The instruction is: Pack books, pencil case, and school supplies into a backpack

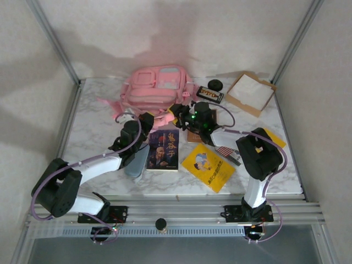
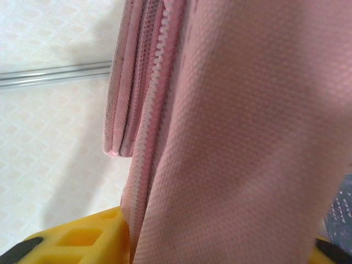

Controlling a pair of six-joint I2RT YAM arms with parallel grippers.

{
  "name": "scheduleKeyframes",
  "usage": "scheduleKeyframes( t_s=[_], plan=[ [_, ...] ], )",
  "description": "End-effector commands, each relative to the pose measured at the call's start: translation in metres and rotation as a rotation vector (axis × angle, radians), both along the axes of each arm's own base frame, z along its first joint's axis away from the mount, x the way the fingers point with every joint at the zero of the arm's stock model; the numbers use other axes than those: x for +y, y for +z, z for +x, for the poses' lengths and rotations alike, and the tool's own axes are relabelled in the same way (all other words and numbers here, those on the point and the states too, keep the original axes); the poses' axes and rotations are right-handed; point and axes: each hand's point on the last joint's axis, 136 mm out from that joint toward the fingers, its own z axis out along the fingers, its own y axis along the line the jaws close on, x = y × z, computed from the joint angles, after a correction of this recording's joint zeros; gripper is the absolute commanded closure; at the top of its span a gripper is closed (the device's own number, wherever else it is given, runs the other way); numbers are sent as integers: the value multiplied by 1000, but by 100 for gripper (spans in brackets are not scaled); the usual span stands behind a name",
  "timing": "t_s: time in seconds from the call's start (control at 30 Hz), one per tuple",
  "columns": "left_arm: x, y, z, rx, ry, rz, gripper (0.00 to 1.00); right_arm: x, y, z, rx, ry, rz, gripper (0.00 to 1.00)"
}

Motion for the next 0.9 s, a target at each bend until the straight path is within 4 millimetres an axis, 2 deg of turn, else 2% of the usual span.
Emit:
scheduleKeyframes(
  t_s=[0.0,0.07,0.23,0.3,0.37,0.43,0.5,0.6,0.63,0.7,0.8,0.87],
  plan=[
    [-7,50,-7,-159,-16,-28,100,11,21,8,-66,-3,34,69],
    [-7,44,-11,-151,-22,-39,100,10,23,11,-87,-17,32,85],
    [-14,27,-16,-78,-49,-34,100,9,30,15,-167,-25,29,100],
    [-14,18,-17,-31,-52,-12,96,7,37,15,-235,-31,9,100],
    [-11,17,-20,-3,-55,6,76,6,42,13,-319,-17,-38,100],
    [-5,25,-24,2,-53,27,58,4,42,10,-386,-7,-75,100],
    [0,35,-29,3,-53,54,48,1,44,5,-450,-3,-95,100],
    [15,42,-35,43,-9,87,40,-1,55,-3,-571,3,-98,100],
    [14,46,-35,43,-12,70,37,0,57,-4,-605,9,-114,100],
    [5,50,-30,69,-45,44,33,1,61,-8,-669,18,-133,100],
    [-18,51,-13,142,-120,74,34,-2,65,-10,-721,11,-157,100],
    [-25,44,-1,213,-134,108,35,-3,69,-11,-741,4,-160,100]
  ],
)
